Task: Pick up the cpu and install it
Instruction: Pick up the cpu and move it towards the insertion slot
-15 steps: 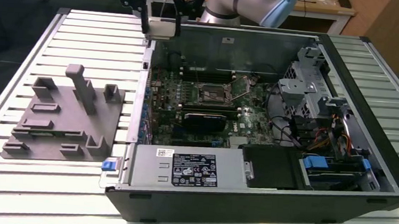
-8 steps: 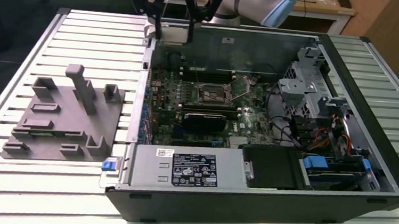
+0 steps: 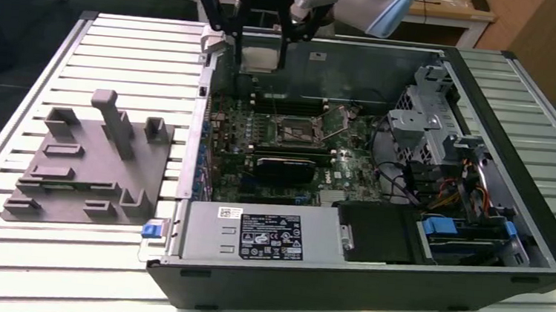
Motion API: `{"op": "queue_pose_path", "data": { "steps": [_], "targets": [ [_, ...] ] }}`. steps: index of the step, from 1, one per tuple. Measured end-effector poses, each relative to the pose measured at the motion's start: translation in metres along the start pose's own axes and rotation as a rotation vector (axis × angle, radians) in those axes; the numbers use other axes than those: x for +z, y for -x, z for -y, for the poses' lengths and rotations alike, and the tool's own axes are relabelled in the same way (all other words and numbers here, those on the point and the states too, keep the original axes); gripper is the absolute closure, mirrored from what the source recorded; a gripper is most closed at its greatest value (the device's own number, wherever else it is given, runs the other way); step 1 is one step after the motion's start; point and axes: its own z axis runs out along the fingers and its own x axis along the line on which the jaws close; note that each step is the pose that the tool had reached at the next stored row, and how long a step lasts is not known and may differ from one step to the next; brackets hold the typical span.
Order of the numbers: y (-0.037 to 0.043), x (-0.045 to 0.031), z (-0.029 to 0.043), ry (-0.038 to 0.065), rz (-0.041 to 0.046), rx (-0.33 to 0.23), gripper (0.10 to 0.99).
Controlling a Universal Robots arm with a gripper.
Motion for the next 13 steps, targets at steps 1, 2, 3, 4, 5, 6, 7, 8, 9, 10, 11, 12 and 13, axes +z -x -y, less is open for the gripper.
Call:
{"op": "queue_pose_path", "data": {
  "steps": [1,2,3,4,5,6,7,8,9,10,11,12,13],
  "targets": [
    [0.0026,0.0015,0.0,0.0,-0.0002,0.0,0.545],
    [0.005,0.0028,0.0,0.0,-0.0004,0.0,0.545],
    [0.0075,0.0043,0.0001,0.0,-0.0006,0.0,0.545],
    [0.0098,0.0056,0.0001,0.0,-0.0007,0.0,0.545],
    [0.012,0.0071,0.0001,0.0,-0.0008,0.0,0.545],
    [0.0141,0.0085,0.0001,0.0,-0.0009,0.0,0.545],
    [0.0163,0.01,0.0002,0.0,-0.001,0.0,0.545],
    [0.0183,0.0116,0.0002,0.0,-0.001,0.0,0.545],
    [0.0203,0.0134,0.0002,0.0,-0.0012,0.0,0.545],
    [0.0222,0.015,0.0003,0.0,-0.0015,0.0,0.545],
    [0.0241,0.0168,0.0003,0.0,-0.0016,0.0,0.545],
    [0.0259,0.0185,0.0003,0.0,-0.0018,0.0,0.545],
    [0.0276,0.0203,0.0003,0.0,-0.002,0.0,0.545]
  ]
}}
